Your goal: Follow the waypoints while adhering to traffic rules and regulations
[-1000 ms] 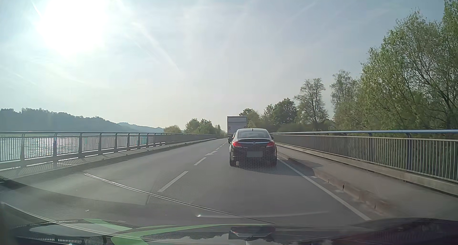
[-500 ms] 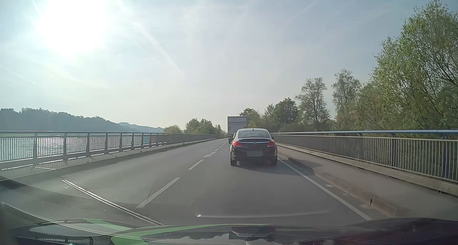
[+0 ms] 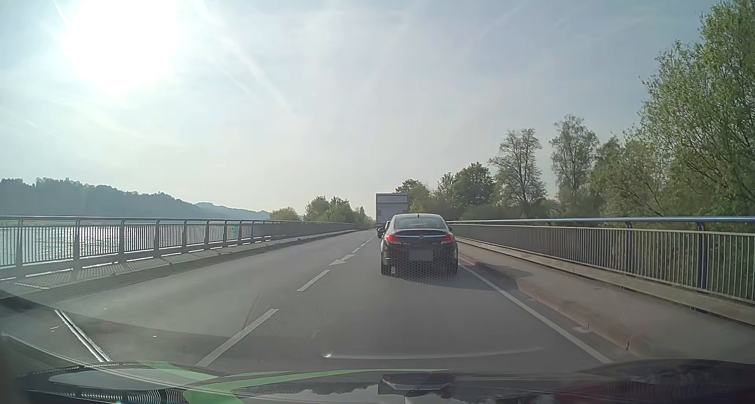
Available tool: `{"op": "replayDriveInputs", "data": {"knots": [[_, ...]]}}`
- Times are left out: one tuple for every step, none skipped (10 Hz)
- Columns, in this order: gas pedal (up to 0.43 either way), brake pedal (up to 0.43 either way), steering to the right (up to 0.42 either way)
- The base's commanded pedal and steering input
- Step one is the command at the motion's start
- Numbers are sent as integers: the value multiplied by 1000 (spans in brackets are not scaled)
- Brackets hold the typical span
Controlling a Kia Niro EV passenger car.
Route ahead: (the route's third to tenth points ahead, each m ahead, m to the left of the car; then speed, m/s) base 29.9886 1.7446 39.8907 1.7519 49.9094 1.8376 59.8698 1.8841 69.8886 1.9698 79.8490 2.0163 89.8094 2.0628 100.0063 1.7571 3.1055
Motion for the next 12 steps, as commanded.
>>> {"op": "replayDriveInputs", "data": {"knots": [[47, 0, -3], [47, 0, -3], [47, 0, -3], [47, 0, -3], [47, 0, -3], [47, 0, -3], [47, 0, -3], [47, 0, -3], [47, 0, -3], [47, 0, -3], [47, 0, -3], [47, 0, -3]]}}
